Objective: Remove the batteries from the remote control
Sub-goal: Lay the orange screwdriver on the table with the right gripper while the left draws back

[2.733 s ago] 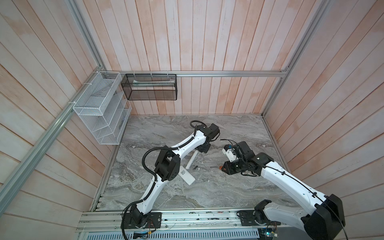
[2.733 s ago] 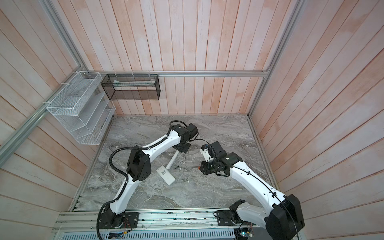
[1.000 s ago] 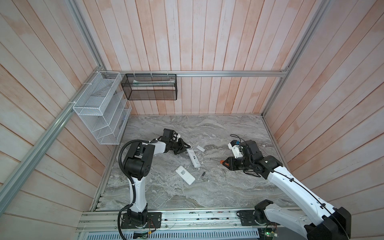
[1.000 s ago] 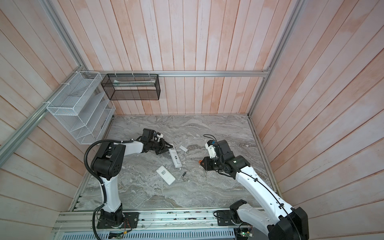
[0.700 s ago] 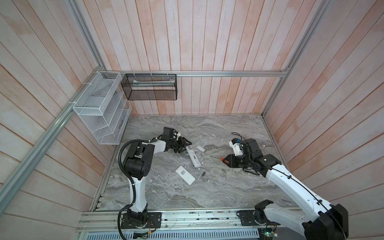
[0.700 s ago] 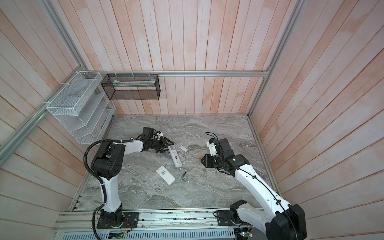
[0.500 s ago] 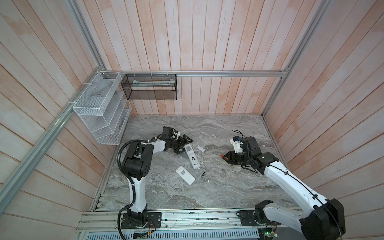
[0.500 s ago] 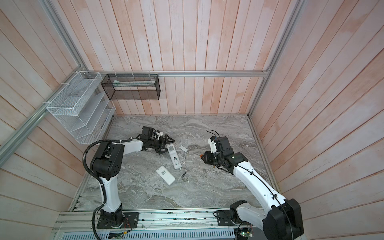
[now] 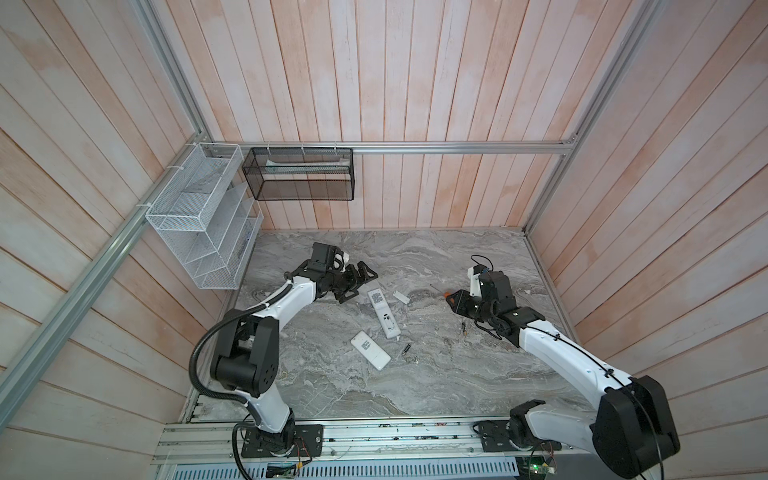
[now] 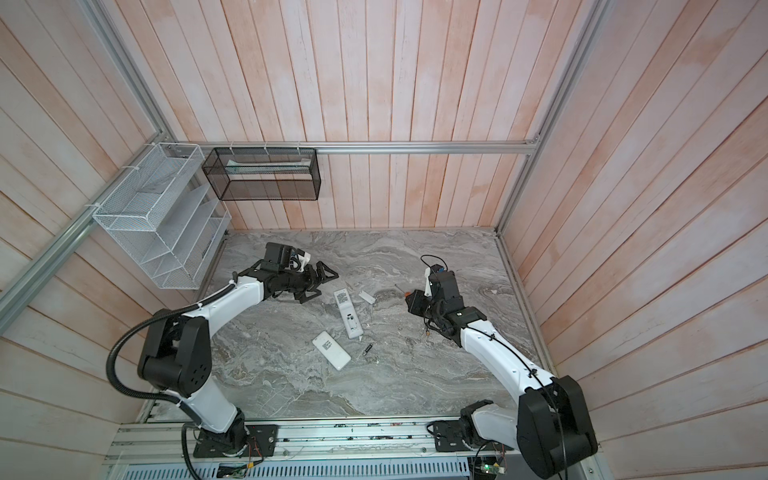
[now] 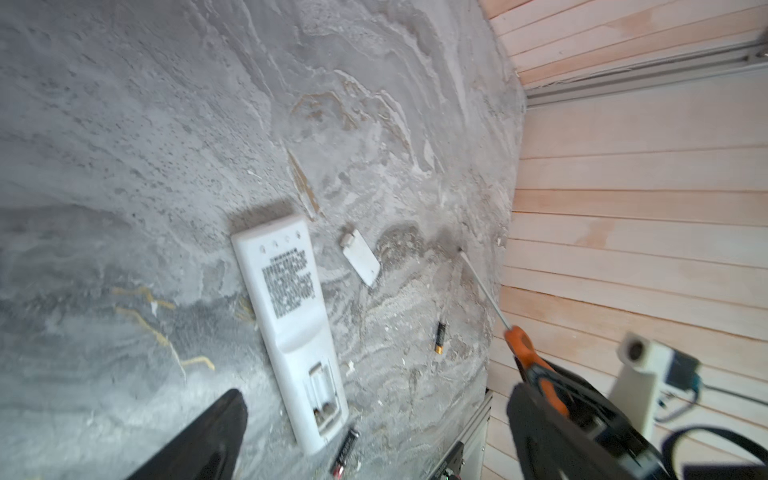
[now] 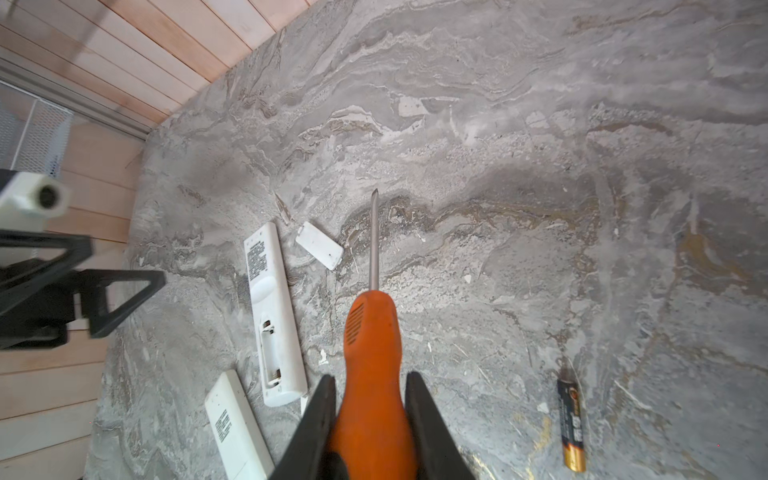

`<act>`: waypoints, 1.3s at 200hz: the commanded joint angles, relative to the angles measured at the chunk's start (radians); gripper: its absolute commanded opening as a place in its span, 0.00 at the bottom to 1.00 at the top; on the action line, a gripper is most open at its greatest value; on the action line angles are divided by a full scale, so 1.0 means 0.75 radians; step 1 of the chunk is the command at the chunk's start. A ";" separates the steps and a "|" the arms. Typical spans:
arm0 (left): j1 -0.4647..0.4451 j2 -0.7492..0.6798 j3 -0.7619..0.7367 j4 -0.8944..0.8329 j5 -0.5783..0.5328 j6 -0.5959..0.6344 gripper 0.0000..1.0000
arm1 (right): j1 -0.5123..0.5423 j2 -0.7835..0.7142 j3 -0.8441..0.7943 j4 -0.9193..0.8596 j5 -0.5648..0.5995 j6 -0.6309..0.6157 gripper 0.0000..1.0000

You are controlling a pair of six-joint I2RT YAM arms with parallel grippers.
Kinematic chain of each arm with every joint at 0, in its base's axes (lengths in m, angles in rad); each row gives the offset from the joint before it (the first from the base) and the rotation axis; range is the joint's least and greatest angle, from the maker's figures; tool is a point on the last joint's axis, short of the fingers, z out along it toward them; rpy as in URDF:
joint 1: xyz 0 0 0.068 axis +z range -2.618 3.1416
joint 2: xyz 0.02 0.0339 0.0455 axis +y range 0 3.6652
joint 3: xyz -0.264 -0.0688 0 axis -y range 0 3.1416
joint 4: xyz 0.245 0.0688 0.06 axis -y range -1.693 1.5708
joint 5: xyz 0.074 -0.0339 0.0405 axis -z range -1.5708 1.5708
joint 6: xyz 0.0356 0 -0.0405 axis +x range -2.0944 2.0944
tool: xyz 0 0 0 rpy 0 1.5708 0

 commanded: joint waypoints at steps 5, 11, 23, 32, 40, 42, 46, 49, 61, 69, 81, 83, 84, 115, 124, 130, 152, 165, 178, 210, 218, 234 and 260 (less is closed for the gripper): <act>0.005 -0.155 -0.171 -0.044 -0.014 -0.015 1.00 | -0.002 0.049 -0.045 0.153 -0.054 0.027 0.00; 0.005 -0.189 -0.207 -0.038 -0.009 -0.025 1.00 | -0.001 0.058 -0.059 0.176 -0.066 0.034 0.00; 0.005 -0.265 -0.280 -0.021 0.003 -0.044 1.00 | 0.007 0.067 -0.089 0.209 -0.075 0.044 0.00; 0.005 -0.308 -0.330 -0.008 0.013 -0.058 1.00 | 0.012 0.071 -0.109 0.228 -0.074 0.048 0.00; 0.005 -0.340 -0.367 -0.001 0.019 -0.064 1.00 | 0.014 0.073 -0.133 0.246 -0.074 0.053 0.00; 0.005 -0.346 -0.374 0.002 0.022 -0.065 1.00 | 0.016 0.073 -0.137 0.250 -0.076 0.054 0.00; 0.005 -0.357 -0.390 0.004 0.028 -0.065 1.00 | 0.016 0.074 -0.147 0.255 -0.075 0.056 0.00; 0.006 -0.363 -0.399 0.007 0.032 -0.065 1.00 | 0.016 0.075 -0.153 0.260 -0.077 0.057 0.00; 0.005 -0.382 -0.428 0.007 0.038 -0.065 1.00 | 0.018 0.081 -0.180 0.277 -0.085 0.058 0.02; 0.005 -0.390 -0.441 0.007 0.040 -0.065 1.00 | 0.018 0.087 -0.195 0.291 -0.095 0.059 0.04; 0.005 -0.392 -0.450 0.013 0.044 -0.065 1.00 | 0.021 0.101 -0.217 0.305 -0.112 0.061 0.07; 0.005 -0.391 -0.450 0.013 0.046 -0.065 1.00 | 0.020 0.105 -0.220 0.304 -0.114 0.061 0.07; 0.005 -0.391 -0.450 0.013 0.046 -0.065 1.00 | 0.020 0.105 -0.222 0.305 -0.115 0.061 0.07; 0.006 -0.364 -0.444 0.022 0.060 -0.062 1.00 | 0.020 0.131 -0.261 0.321 -0.140 0.059 0.13; 0.005 -0.354 -0.442 0.023 0.064 -0.059 1.00 | 0.021 0.137 -0.275 0.332 -0.150 0.054 0.16; 0.005 -0.348 -0.442 0.027 0.066 -0.059 1.00 | 0.020 0.144 -0.283 0.338 -0.158 0.051 0.17; 0.005 -0.332 -0.448 0.040 0.068 -0.065 1.00 | 0.020 0.184 -0.294 0.331 -0.179 0.030 0.22; 0.005 -0.325 -0.450 0.048 0.067 -0.069 1.00 | 0.020 0.208 -0.296 0.317 -0.185 0.015 0.25; 0.005 -0.318 -0.456 0.056 0.067 -0.073 1.00 | 0.021 0.226 -0.302 0.314 -0.196 0.000 0.27; 0.005 -0.308 -0.462 0.063 0.065 -0.078 1.00 | 0.022 0.255 -0.314 0.300 -0.195 -0.032 0.33; 0.005 -0.308 -0.465 0.064 0.065 -0.079 1.00 | 0.022 0.263 -0.315 0.292 -0.194 -0.042 0.35; 0.005 -0.312 -0.472 0.065 0.064 -0.082 1.00 | 0.025 0.271 -0.311 0.273 -0.185 -0.053 0.39; 0.005 -0.326 -0.482 0.065 0.062 -0.082 1.00 | 0.034 0.283 -0.298 0.247 -0.177 -0.070 0.47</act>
